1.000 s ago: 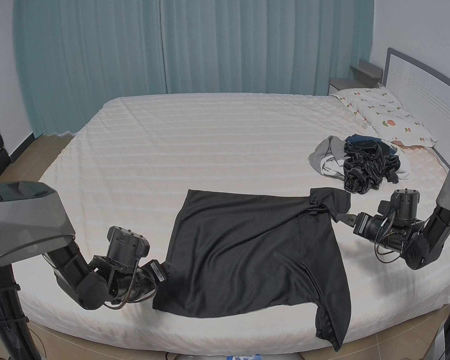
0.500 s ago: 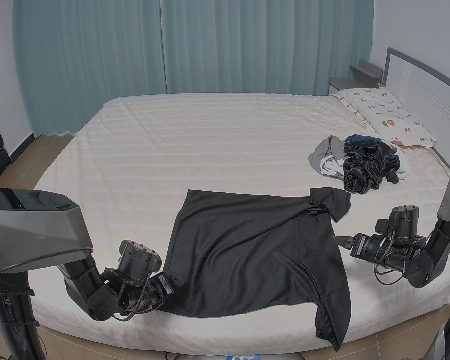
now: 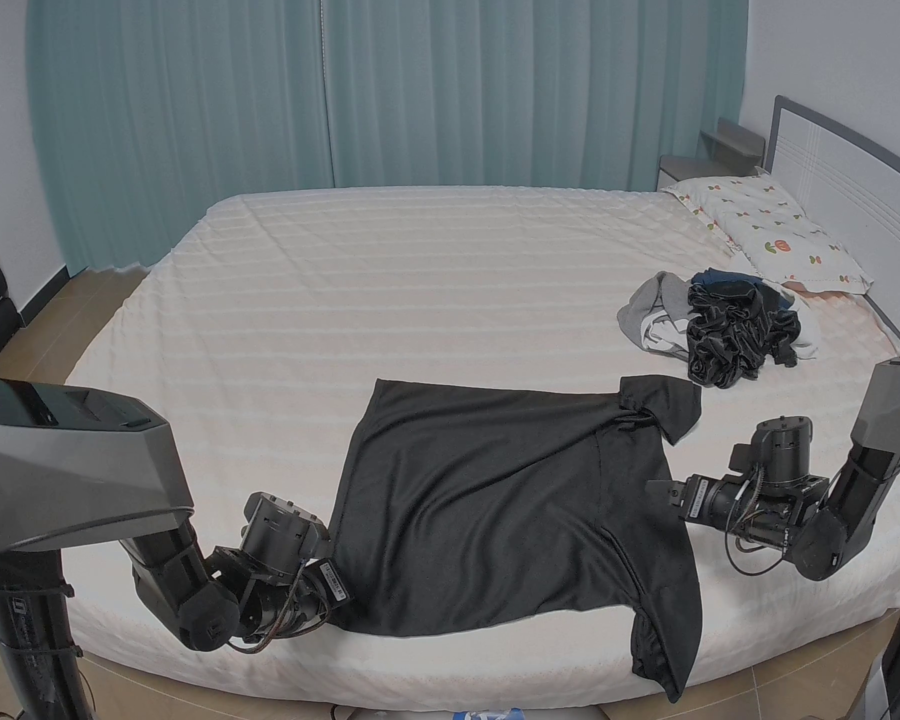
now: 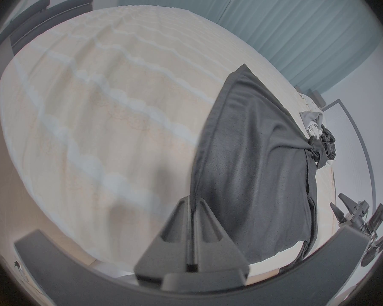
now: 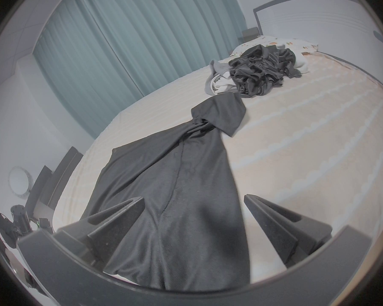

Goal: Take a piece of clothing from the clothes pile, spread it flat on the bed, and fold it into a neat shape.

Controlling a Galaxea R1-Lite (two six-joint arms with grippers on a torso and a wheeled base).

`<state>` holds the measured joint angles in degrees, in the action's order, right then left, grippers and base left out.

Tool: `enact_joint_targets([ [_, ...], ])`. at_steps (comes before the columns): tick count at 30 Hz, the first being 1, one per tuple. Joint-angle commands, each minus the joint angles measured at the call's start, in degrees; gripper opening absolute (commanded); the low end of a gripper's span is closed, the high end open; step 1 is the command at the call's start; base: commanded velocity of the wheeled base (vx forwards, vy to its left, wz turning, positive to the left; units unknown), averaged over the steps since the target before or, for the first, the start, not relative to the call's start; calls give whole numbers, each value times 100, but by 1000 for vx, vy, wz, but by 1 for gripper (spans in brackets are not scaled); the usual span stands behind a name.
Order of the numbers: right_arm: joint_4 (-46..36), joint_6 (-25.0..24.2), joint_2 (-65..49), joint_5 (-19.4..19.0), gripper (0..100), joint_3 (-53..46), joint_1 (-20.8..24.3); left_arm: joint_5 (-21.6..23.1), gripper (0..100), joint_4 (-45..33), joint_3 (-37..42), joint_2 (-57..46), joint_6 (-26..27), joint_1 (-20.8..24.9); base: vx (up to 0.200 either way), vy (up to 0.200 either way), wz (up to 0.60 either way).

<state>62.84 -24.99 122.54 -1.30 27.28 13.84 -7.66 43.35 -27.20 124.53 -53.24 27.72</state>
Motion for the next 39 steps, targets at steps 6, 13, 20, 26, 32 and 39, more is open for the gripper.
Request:
enact_joint_targets([
  [6,-853,231,701,447,100,1060,735,-43,0,-37,329,-280,217,-355,0,0,0],
  [13,-1740,653,807,711,100,1666,822,-25,0,-20,355,-218,244,-355,0,0,0],
  [20,-2030,952,833,719,100,1701,866,-17,0,-2,364,-210,235,-355,0,0,0],
  [26,-2180,1049,894,728,0,1684,849,1,0,-2,355,-192,235,-355,0,0,0],
  [32,-2118,1040,552,711,0,1543,550,1,0,7,355,-130,235,-355,0,0,0],
  [39,-2109,1049,-283,420,0,893,-390,10,0,-2,355,-122,235,-355,0,0,0],
])
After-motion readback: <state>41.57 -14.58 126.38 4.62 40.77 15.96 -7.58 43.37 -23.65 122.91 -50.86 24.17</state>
